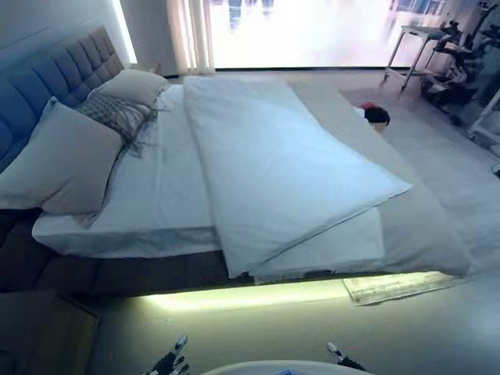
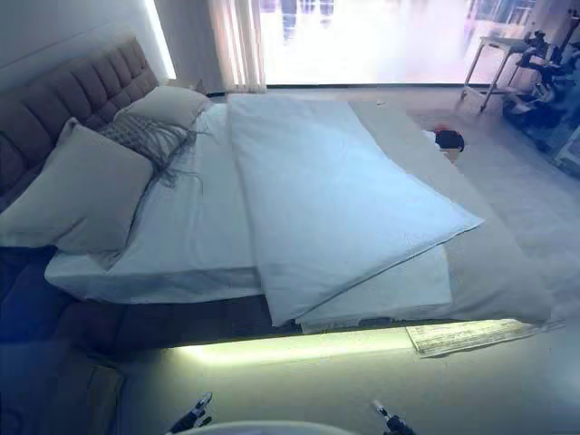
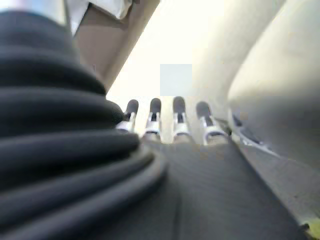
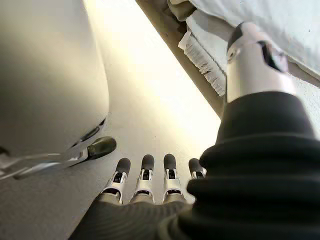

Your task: Make the bed neatly

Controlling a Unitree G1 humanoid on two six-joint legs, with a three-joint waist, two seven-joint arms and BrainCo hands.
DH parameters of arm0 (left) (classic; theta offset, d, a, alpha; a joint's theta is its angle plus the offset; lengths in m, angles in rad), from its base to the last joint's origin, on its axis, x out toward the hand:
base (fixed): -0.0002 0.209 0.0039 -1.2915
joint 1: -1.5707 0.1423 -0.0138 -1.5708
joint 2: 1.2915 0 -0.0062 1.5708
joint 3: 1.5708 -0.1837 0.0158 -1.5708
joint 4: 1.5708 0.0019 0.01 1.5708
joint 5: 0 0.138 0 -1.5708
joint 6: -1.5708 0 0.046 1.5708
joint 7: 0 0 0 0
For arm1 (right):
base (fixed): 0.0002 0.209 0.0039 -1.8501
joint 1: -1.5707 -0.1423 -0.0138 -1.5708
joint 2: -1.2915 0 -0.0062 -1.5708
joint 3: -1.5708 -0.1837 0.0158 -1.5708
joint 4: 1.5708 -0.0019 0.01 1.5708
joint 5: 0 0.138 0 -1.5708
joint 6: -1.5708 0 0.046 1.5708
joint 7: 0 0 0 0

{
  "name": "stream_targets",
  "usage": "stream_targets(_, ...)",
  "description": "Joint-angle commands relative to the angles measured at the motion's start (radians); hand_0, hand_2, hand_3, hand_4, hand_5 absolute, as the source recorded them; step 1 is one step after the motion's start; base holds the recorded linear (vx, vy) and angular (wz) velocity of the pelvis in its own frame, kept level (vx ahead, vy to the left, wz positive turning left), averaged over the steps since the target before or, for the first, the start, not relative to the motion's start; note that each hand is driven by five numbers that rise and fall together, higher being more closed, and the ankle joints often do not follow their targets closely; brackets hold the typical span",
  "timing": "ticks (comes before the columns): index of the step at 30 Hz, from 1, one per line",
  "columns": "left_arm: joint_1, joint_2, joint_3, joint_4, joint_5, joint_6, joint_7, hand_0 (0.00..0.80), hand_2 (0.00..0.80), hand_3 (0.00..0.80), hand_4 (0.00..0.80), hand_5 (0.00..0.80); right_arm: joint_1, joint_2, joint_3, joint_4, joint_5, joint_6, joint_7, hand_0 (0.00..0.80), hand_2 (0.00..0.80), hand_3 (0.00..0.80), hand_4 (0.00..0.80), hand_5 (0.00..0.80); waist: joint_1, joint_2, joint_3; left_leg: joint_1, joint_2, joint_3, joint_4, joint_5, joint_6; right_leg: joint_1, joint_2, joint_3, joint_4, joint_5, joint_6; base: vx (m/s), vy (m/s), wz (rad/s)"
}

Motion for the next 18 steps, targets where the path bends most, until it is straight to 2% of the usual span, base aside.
stream_targets(1,-0.072,-0.040,0.004,0.069,0.019,-0.013,0.002,0.000,0.000,0.000,0.000,0.000,-0.109,0.000,0.003,0.084,-0.013,0.000,0.009,0.000,0.000,0.000,0.000,0.000,0.015,0.000,0.020,0.019,-0.042,-0.037,0.001,-0.064,0.045,-0.010,0.027,-0.006,0.001,0.029,0.015,0.000,0.000,0.00)
stream_targets(7,-0.077,-0.031,0.017,0.062,-0.026,-0.019,-0.028,0.000,0.000,0.000,0.000,0.000,-0.124,-0.014,0.002,0.080,-0.029,0.007,0.011,0.000,0.000,0.000,0.000,0.000,0.015,0.003,0.026,0.020,-0.040,-0.034,0.001,-0.063,0.045,-0.011,0.027,-0.001,0.001,0.031,0.016,0.005,0.002,0.00)
stream_targets(18,-0.070,-0.039,0.028,0.079,-0.003,0.002,0.016,0.000,0.000,0.000,0.000,0.000,-0.130,-0.008,0.003,0.083,-0.020,0.019,-0.002,0.000,0.000,0.000,0.000,0.000,0.010,-0.004,0.027,0.033,-0.039,-0.027,0.001,-0.063,0.047,-0.005,0.034,0.013,0.002,0.030,0.014,0.026,-0.008,0.00)
